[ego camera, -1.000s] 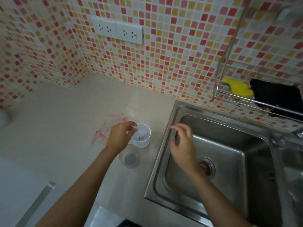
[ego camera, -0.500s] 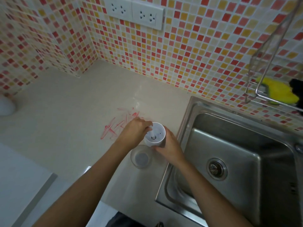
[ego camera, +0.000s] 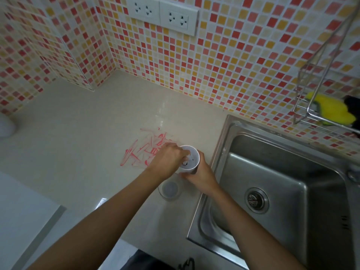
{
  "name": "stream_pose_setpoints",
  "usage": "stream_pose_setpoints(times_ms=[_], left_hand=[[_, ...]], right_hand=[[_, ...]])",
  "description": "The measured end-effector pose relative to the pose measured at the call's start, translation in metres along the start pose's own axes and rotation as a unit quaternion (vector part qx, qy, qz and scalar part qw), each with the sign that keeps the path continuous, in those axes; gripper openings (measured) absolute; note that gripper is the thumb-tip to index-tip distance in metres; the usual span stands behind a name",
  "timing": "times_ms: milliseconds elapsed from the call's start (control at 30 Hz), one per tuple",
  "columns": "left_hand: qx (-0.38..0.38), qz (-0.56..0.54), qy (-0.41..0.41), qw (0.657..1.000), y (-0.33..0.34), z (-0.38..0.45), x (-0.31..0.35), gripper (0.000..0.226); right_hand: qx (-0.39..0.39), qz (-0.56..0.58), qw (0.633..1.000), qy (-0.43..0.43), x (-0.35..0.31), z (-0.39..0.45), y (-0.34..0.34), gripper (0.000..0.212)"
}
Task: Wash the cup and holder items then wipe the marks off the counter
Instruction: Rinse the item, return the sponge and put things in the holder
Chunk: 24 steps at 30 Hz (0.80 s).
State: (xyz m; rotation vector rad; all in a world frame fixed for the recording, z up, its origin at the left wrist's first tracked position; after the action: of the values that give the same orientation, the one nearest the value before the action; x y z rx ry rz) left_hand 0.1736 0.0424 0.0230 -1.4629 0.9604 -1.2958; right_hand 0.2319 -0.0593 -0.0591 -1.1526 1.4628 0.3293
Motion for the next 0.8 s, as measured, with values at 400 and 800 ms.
stream_pose_setpoints(times_ms=[400, 800], left_hand=[[-0.069, -0.354, -0.194, 0.912, 0.048, -0.119, -0.045, 0.083], [0.016, -0.397, -0.157, 0.904, 0.074, -0.082, -0.028, 0.085]], right_hand=[[-0.032, -0.186, 0.982, 0.018, -0.015, -0.051, -0.059, 0.085], [-0.049, -0.338, 0.937, -0.077, -0.095, -0.070, -0.034, 0.094]])
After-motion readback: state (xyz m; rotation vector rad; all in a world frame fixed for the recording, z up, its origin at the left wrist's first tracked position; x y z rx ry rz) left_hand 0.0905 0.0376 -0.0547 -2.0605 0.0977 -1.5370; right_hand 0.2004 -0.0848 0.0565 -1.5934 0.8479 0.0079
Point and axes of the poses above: each hand's wrist, its own z-axis towards the middle knuckle, its own y-axis out of the palm, x = y × z, the point moved 7 cm from there along z, towards the middle knuckle, and after that the axes turned 4 degrees about -x, right-handed, at the moved point
